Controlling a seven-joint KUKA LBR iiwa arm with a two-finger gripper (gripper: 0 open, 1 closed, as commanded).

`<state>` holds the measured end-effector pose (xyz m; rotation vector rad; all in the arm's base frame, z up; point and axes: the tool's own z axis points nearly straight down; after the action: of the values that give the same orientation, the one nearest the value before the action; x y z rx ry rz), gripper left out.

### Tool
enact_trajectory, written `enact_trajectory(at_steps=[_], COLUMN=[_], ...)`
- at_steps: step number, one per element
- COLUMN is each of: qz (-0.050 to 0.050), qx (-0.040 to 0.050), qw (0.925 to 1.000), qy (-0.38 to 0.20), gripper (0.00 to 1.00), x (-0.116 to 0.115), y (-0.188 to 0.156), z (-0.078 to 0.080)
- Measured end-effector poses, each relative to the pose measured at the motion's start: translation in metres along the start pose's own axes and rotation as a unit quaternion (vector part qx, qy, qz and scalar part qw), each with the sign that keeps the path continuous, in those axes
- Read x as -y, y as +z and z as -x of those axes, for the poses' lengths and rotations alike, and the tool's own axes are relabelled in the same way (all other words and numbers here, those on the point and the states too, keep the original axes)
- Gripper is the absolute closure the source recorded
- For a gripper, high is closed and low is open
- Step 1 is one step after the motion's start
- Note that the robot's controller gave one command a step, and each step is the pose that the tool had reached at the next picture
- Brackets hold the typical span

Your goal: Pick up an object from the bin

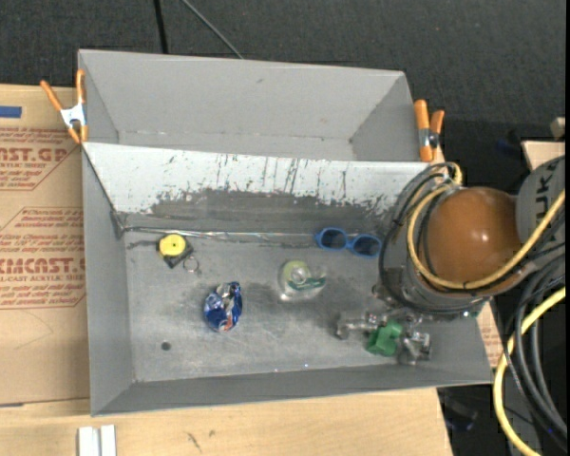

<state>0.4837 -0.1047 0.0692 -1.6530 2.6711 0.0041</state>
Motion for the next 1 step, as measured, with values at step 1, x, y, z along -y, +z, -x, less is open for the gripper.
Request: enact_trajectory(at_steps=[1], qz=[0.0], qx=[0.0002], qw=[1.0], qy=[0.0], gripper=[1.0], x=[0.0001], y=[-0.0001], z=[0.0001])
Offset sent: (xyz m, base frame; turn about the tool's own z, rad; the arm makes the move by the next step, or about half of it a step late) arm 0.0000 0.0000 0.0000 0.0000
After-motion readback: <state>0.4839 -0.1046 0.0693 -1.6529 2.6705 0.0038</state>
